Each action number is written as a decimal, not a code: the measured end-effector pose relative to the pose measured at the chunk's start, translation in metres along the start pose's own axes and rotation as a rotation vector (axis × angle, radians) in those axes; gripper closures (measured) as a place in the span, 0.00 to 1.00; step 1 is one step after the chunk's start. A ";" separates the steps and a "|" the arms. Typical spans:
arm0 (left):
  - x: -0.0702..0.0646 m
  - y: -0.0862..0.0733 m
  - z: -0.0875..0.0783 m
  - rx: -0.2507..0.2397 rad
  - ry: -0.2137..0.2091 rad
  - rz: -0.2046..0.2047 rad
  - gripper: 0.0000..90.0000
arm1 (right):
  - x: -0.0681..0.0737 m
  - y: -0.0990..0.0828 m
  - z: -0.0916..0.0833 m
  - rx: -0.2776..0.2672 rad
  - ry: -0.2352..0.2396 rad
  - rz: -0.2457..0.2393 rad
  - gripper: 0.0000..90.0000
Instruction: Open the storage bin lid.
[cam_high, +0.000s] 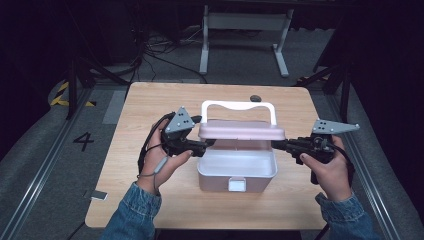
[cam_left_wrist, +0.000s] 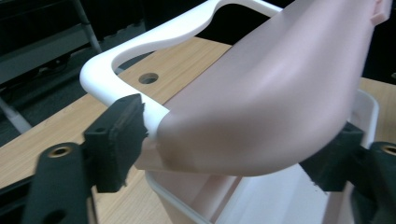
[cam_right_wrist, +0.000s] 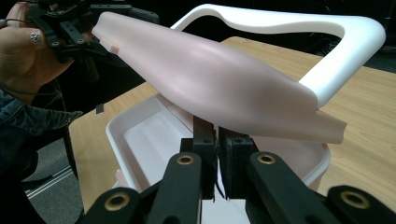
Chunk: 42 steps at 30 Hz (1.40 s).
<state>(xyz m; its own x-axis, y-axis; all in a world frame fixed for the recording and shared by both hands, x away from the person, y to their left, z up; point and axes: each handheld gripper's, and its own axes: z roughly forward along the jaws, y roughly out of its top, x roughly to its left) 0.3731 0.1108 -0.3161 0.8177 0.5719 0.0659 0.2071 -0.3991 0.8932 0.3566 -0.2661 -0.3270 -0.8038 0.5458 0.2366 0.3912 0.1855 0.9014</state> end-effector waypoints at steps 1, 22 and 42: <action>0.000 0.000 0.000 0.001 0.004 0.003 0.32 | 0.000 0.000 0.000 -0.001 0.000 0.000 0.96; 0.004 0.009 0.002 0.012 0.032 0.016 0.52 | -0.001 0.000 -0.001 0.000 -0.009 0.002 0.82; 0.020 0.033 0.017 0.047 0.016 0.003 0.62 | -0.009 -0.005 -0.035 -0.020 -0.086 0.004 0.79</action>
<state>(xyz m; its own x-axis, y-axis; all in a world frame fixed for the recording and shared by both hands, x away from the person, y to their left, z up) 0.4054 0.0971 -0.2927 0.8095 0.5821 0.0763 0.2297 -0.4337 0.8713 0.3465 -0.3002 -0.3213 -0.7603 0.6151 0.2088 0.3849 0.1676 0.9076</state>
